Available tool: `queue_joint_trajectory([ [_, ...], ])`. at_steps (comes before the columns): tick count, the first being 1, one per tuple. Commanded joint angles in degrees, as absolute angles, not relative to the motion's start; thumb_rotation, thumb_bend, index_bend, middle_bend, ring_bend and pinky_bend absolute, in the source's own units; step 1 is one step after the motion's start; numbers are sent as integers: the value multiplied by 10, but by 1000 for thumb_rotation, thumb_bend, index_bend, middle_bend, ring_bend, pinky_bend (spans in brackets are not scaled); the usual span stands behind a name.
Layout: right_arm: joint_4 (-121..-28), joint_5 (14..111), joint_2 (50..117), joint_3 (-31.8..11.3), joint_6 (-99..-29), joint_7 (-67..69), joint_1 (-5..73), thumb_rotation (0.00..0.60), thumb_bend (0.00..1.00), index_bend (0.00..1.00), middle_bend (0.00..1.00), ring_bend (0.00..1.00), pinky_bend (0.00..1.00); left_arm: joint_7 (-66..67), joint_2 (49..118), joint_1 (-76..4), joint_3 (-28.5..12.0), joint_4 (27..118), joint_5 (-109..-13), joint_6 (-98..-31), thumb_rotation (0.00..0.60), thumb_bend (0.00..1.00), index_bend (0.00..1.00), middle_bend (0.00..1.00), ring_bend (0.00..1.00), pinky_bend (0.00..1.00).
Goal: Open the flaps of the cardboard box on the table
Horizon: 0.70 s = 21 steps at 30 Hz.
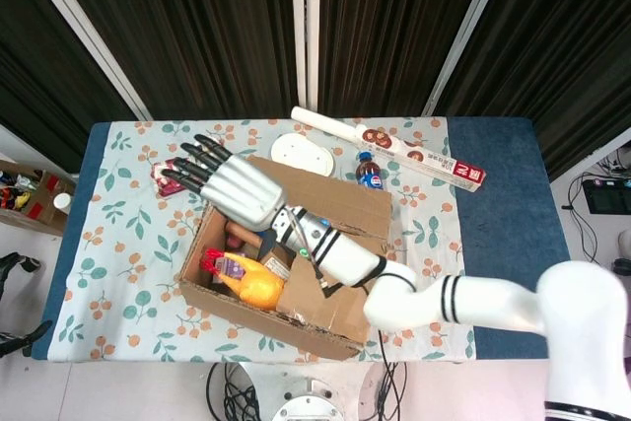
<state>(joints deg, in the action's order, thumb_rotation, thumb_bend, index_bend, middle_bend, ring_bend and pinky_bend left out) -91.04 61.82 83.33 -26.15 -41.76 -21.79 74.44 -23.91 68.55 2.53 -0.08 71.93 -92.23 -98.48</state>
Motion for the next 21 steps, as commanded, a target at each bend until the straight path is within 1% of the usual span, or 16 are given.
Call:
queue_joint_trajectory([
  [1, -996, 493, 697, -219, -281, -196, 724, 600, 946, 293, 215, 0, 0, -242, 684, 24, 1, 727, -923, -980, 600, 50, 74, 103, 99, 216],
  [3, -998, 484, 686, -199, -262, -184, 726, 600, 958, 316, 218, 0, 0, -240, 681, 23, 2, 733, -923, -977, 600, 51, 74, 103, 99, 216],
  [5, -996, 481, 680, -179, -248, -177, 730, 600, 962, 317, 218, 0, 0, -237, 678, 23, 2, 737, -923, -974, 600, 52, 74, 103, 99, 216],
  [8, -992, 493, 684, -161, -247, -167, 728, 600, 971, 317, 221, 0, 0, -235, 677, 21, 2, 741, -923, -971, 600, 52, 74, 102, 98, 216],
  [14, -980, 532, 705, -141, -248, -142, 724, 600, 995, 317, 229, 0, 0, -229, 677, 19, 4, 745, -924, -965, 600, 52, 74, 103, 98, 216],
  [17, -974, 553, 718, -137, -252, -127, 720, 600, 996, 317, 227, 0, 0, -227, 677, 19, 5, 745, -921, -961, 600, 53, 74, 103, 98, 216],
  [21, -966, 570, 723, -133, -239, -112, 726, 600, 997, 322, 234, 0, 0, -223, 676, 19, 5, 745, -919, -957, 600, 57, 74, 103, 98, 216],
])
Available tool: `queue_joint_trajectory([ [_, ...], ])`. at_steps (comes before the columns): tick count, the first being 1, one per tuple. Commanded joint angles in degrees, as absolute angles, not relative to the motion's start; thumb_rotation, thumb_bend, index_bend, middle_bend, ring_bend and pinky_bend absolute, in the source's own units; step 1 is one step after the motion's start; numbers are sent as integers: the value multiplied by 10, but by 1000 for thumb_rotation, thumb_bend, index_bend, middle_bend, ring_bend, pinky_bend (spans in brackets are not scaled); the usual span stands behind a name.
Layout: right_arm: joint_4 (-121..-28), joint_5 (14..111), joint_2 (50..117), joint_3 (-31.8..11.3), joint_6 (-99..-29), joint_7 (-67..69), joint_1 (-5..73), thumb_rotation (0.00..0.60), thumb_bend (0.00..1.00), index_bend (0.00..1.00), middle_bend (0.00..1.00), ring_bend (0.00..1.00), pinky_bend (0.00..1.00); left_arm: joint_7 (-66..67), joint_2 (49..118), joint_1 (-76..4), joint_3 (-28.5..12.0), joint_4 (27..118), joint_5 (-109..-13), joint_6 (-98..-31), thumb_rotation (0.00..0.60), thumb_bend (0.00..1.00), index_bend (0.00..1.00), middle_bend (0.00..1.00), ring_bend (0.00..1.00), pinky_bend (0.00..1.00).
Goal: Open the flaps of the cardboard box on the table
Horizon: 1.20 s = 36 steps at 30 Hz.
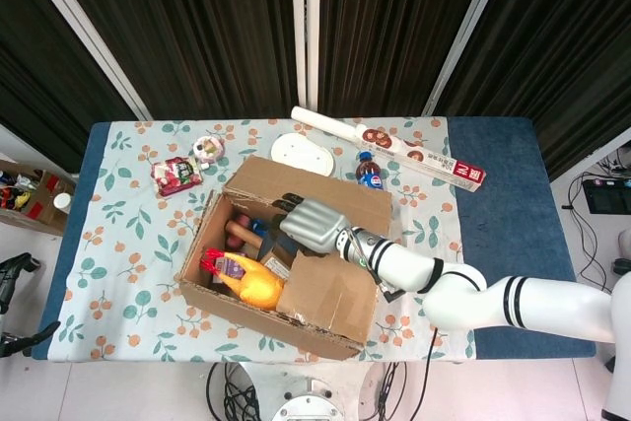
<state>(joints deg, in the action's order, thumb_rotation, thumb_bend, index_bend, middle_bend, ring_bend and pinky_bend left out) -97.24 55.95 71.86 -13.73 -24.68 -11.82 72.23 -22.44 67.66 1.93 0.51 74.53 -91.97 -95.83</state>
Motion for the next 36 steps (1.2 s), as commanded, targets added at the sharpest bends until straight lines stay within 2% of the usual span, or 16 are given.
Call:
queue_joint_trajectory([
  [1, -965, 575, 723, -129, -237, -112, 729, 600, 997, 332, 245, 0, 0, -221, 676, 19, 5, 746, -918, -956, 600, 59, 74, 103, 98, 216],
  [6, -969, 590, 716, -117, -233, -113, 738, 600, 997, 463, 332, 0, 0, -217, 676, 19, 3, 747, -915, -954, 600, 59, 74, 103, 98, 216],
  [15, -994, 600, 697, -102, -247, -113, 744, 600, 1000, 587, 423, 0, 0, -211, 672, 15, 5, 756, -917, -947, 600, 59, 74, 102, 98, 216],
  [25, -1066, 613, 615, -104, -276, -93, 721, 600, 1000, 600, 444, 0, 0, -198, 655, 17, 0, 789, -921, -961, 600, 60, 74, 103, 98, 215],
  [36, -1173, 715, 491, -119, -331, -35, 640, 600, 1000, 614, 465, 0, 0, -170, 638, 7, -1, 834, -938, -958, 600, 59, 74, 102, 98, 215],
])
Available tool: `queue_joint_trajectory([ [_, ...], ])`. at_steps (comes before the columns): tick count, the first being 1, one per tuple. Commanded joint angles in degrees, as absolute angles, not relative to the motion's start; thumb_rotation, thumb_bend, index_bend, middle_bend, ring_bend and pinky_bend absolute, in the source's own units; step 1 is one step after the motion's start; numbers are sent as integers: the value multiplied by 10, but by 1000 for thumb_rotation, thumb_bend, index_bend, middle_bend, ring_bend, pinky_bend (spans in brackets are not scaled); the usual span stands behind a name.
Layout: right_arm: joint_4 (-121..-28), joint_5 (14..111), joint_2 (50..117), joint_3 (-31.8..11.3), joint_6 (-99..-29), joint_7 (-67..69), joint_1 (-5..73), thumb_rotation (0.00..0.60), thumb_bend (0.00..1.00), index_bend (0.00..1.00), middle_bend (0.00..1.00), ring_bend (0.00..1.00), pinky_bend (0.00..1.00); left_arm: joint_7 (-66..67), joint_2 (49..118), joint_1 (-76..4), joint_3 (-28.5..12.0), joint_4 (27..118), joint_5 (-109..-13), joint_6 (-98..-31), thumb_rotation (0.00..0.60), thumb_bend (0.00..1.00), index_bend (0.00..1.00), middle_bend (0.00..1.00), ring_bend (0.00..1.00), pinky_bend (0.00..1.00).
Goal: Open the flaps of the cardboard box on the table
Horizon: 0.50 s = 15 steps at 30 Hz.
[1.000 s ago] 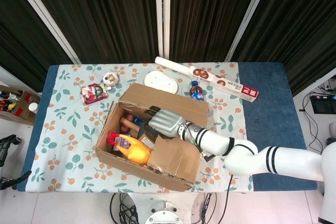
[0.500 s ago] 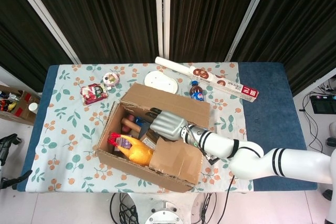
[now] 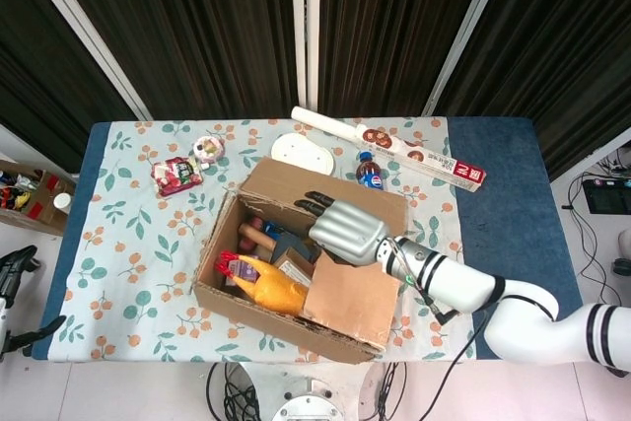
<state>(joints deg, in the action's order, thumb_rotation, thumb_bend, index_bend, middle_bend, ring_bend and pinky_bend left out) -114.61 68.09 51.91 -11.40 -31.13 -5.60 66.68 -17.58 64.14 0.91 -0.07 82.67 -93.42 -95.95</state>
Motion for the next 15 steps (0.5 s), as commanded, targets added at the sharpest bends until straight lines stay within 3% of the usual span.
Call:
queue_joint_trajectory([
  [1, -1181, 730, 480, -118, -338, -26, 629, 600, 1000, 614, 468, 0, 0, -166, 636, 6, 0, 839, -939, -958, 600, 60, 74, 102, 98, 215],
  [15, -1223, 956, 386, -88, -489, 99, 495, 600, 1000, 612, 473, 5, 0, -123, 623, -2, 4, 885, -958, -954, 600, 60, 74, 102, 98, 215],
])
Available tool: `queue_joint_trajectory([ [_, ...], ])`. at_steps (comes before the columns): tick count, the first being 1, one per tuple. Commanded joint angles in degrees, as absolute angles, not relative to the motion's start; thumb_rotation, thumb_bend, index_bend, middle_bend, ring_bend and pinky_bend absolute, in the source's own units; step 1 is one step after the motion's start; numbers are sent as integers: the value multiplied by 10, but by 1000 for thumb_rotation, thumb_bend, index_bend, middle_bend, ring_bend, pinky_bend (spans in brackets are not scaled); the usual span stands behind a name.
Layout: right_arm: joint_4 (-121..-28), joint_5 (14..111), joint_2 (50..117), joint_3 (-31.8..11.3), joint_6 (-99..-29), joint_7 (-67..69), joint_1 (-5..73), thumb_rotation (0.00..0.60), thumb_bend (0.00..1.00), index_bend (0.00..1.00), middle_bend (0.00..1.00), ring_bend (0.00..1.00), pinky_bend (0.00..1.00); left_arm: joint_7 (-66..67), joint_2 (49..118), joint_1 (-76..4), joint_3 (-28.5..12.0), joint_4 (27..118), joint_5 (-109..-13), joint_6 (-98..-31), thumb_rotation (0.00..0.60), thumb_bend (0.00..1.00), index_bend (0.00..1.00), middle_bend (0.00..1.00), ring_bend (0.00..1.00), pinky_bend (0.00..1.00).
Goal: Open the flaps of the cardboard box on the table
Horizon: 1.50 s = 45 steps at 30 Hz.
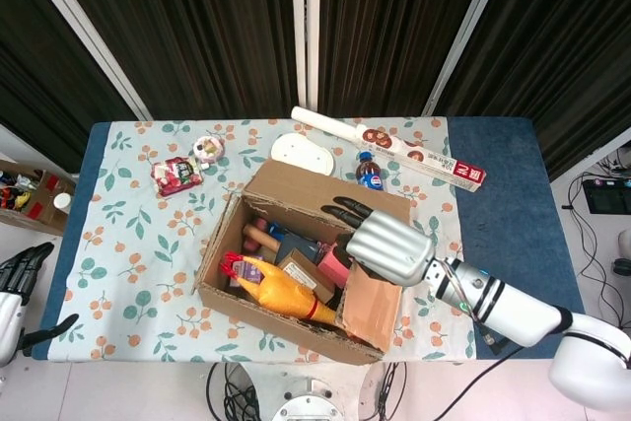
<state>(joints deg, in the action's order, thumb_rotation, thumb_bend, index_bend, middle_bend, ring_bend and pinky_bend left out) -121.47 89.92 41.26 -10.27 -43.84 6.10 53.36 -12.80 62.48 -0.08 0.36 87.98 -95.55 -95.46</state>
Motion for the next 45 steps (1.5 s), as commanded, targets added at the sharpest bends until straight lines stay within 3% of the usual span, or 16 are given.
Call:
queue_joint_trajectory([
  [1, -1224, 971, 381, -85, -503, 108, 487, 600, 1000, 611, 472, 5, 0, -120, 623, -2, 5, 887, -959, -954, 600, 60, 74, 103, 98, 215],
  [13, -1201, 1122, 321, -25, -647, 181, 382, 600, 1000, 611, 486, 47, 0, -90, 618, -3, 14, 916, -977, -954, 600, 60, 74, 102, 98, 215],
  [24, -1142, 1194, 292, 26, -786, 260, 288, 600, 1000, 616, 483, 47, 0, -65, 614, 0, 22, 940, -993, -958, 600, 63, 74, 103, 98, 215],
  [33, -1078, 1193, 296, 50, -836, 311, 240, 600, 997, 597, 497, 54, 0, -59, 619, 0, 26, 941, -997, -956, 600, 63, 74, 102, 98, 215],
  [35, -1070, 1158, 318, 36, -860, 275, 223, 600, 960, 480, 429, 46, 0, -55, 620, 1, 24, 941, -998, -960, 600, 63, 74, 103, 99, 215],
  [37, -1054, 1096, 362, 6, -902, 175, 191, 600, 867, 302, 295, 19, 0, -52, 621, 2, 22, 938, -996, -963, 600, 63, 74, 103, 98, 215],
  [39, -1033, 1028, 409, -20, -927, 51, 162, 600, 700, 97, 167, 0, 0, -47, 623, 4, 20, 933, -993, -966, 600, 63, 74, 102, 98, 215],
  [40, -1023, 997, 431, -26, -927, -3, 151, 600, 629, 40, 117, 0, 0, -44, 624, 5, 19, 929, -991, -967, 600, 63, 74, 103, 98, 215],
  [42, -1012, 935, 470, -20, -902, -62, 131, 600, 495, 0, 23, 0, 0, -36, 628, 7, 16, 917, -986, -970, 600, 63, 74, 103, 98, 215],
  [45, -990, 886, 512, 0, -879, -61, 103, 600, 394, 0, 0, 0, 0, -25, 637, 9, 11, 895, -978, -973, 599, 50, 74, 102, 98, 215],
])
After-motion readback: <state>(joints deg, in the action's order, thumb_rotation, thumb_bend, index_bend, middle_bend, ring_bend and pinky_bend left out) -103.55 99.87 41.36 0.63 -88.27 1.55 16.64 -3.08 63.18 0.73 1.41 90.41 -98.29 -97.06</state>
